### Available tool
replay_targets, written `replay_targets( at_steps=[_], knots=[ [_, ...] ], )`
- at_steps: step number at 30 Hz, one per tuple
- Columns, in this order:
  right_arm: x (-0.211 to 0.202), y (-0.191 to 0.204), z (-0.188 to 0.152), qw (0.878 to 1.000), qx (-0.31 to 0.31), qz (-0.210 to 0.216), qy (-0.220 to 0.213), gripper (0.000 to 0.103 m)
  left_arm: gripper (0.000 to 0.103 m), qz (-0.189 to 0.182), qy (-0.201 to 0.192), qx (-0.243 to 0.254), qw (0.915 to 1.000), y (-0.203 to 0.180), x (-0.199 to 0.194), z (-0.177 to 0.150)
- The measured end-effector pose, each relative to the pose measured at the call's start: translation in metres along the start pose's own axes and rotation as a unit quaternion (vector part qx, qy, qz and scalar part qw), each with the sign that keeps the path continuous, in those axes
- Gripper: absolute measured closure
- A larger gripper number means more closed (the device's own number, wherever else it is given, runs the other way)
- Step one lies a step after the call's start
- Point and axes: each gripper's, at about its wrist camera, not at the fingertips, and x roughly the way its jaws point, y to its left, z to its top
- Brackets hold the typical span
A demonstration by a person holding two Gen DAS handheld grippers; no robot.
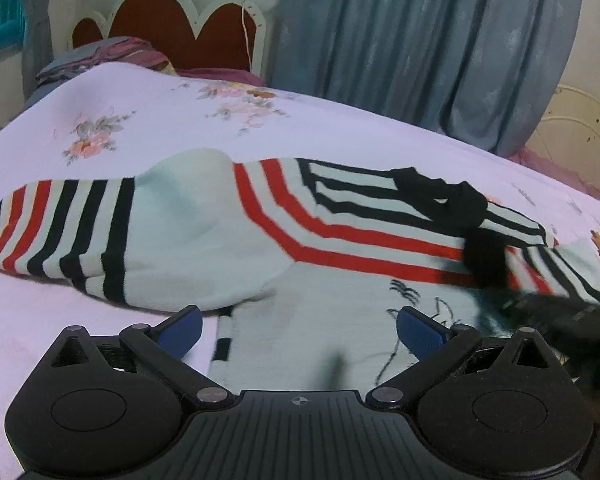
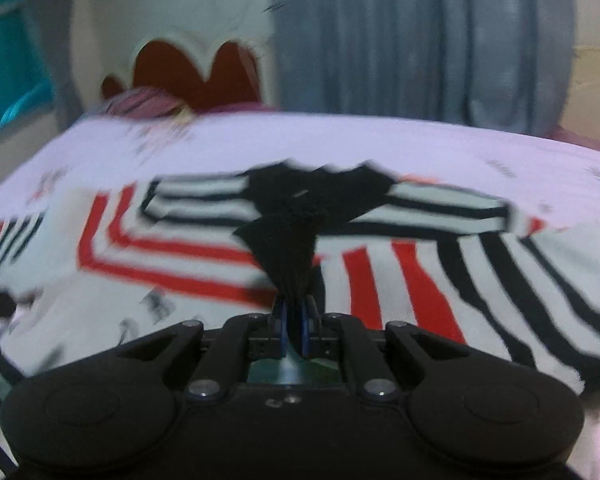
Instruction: Fold small clothes
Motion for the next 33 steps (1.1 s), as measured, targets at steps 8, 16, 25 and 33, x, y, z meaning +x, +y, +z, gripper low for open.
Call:
replay_targets(
  at_steps=[8, 16, 25, 33],
  knots=[
    [-0.022, 0.024, -0.011, 0.999, -0.031, 0.004, -0.033, 0.066, 0.0, -0.057, -0.003, -0.004, 0.9984, -0.012, 0.012, 0.002],
    [-0.092, -0.078, -0.003, 0.984, 0.107, -0.111, -0.092, 0.086, 0.038, -0.143, 0.07, -0.007, 0.9873, -0.088, 0.073, 0.011],
    [-0.136, -0.174, -0.034, 0.942, 0.249, -0.205, -0.098, 0.087, 0.092, -0.119, 0.057, -0.002, 0.9912, -0.109, 0.093, 0.024],
    [-0.12, -0.167, -0.042, 0.958, 0.236, -0.145, -0.075, 0.088, 0.092, -0.062, -0.005, 0.052, 0.9967, -0.078, 0.064, 0.04]
  ],
)
